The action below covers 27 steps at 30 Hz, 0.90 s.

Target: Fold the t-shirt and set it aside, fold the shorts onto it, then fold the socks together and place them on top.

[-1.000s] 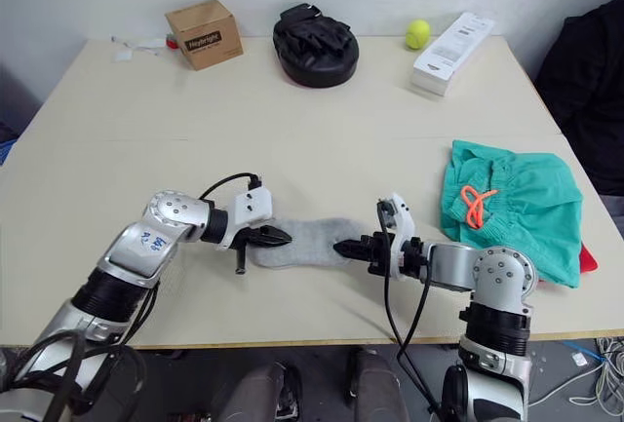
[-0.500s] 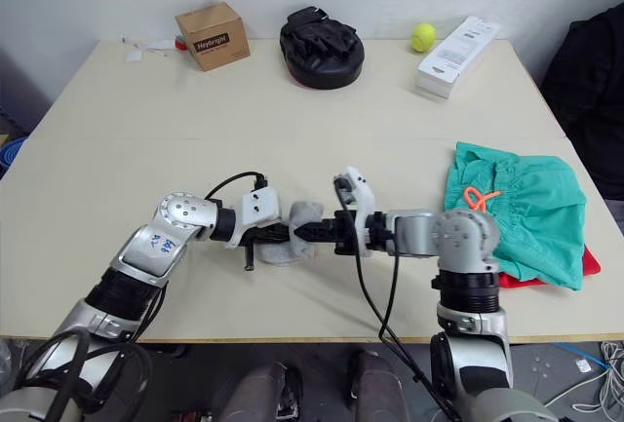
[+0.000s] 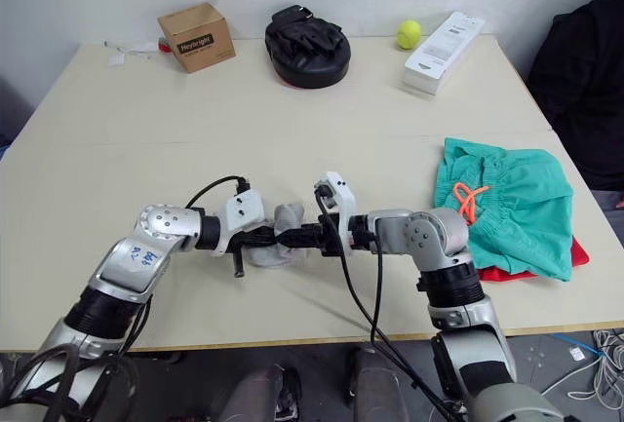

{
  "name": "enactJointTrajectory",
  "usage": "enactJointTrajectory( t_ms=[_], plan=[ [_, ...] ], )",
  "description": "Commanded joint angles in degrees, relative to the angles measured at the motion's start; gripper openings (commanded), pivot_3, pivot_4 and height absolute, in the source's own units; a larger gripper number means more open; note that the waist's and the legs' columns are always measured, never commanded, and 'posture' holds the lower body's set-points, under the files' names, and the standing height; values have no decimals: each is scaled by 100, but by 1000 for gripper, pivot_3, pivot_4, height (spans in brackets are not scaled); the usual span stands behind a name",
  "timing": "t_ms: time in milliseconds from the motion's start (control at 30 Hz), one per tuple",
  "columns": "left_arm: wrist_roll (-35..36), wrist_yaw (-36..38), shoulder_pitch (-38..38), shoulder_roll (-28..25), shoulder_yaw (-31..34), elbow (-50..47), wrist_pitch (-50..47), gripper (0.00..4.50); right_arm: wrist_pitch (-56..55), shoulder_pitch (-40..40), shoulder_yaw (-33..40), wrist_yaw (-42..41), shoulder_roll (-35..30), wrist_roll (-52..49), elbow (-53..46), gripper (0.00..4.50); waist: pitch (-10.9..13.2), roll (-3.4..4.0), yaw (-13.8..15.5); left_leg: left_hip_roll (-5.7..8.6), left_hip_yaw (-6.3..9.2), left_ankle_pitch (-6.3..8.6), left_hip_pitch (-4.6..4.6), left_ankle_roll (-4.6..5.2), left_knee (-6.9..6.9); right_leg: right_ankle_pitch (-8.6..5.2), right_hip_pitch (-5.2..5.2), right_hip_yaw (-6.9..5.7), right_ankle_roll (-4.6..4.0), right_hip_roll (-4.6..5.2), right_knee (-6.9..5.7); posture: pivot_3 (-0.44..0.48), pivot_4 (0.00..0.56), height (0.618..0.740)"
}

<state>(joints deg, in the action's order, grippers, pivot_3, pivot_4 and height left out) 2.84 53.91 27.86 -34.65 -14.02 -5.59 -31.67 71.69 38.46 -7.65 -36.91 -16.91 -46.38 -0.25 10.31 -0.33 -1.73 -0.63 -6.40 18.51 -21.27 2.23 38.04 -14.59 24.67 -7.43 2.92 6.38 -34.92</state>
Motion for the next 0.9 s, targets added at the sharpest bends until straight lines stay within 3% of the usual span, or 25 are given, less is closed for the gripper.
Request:
enactJointTrajectory(
  t_ms=[33, 100, 267, 433, 767, 900],
  plan=[
    [17, -143, -174, -130, 142, -101, -297, 0, -318, -25, -139, -589, -28, -76, -297, 3806, 0, 0, 0, 0, -1, 1, 1, 0, 0, 0, -1, 0, 0, 0, 2, 0, 150, 740],
    [30, -177, -181, -151, 151, -128, -326, 0, -620, 4, -300, -756, -73, 167, -243, 4494, 0, 0, 11, 0, -1, 1, 1, 0, 0, 0, -1, 1, 0, 0, 4, 0, 150, 740],
    [158, -290, -236, -257, 416, -368, -489, 0, -1538, 116, -740, -1055, -86, 964, 202, 4494, 2, 0, 8, 0, -1, 3, -1, -6, 0, 0, 4, 1, -1, 0, 3, 0, 150, 740],
    [480, -243, -583, -697, 1009, -1083, -851, 0, -2007, 163, -933, -1479, -109, 1321, 313, 4494, 5, -1, -5, 0, -3, 3, -8, -13, 0, -1, 14, 2, -1, 0, 0, 0, 150, 740],
    [1611, -166, -919, -1099, 2220, -1831, -1636, 0, -2080, 238, -587, -1864, -71, 1142, 5, 4494, 12, 1, 29, 0, 2, 7, -21, -19, -2, -1, 20, 0, -2, 1, 17, 0, 150, 740],
    [1900, -201, -355, -1129, 2265, -1655, -1753, 0, -1907, 314, -372, -1959, -103, 922, -116, 3623, 15, -1, 38, 0, 2, 8, -22, -21, -2, -1, 25, 0, -2, 1, 14, 0, 150, 740]
  ],
)
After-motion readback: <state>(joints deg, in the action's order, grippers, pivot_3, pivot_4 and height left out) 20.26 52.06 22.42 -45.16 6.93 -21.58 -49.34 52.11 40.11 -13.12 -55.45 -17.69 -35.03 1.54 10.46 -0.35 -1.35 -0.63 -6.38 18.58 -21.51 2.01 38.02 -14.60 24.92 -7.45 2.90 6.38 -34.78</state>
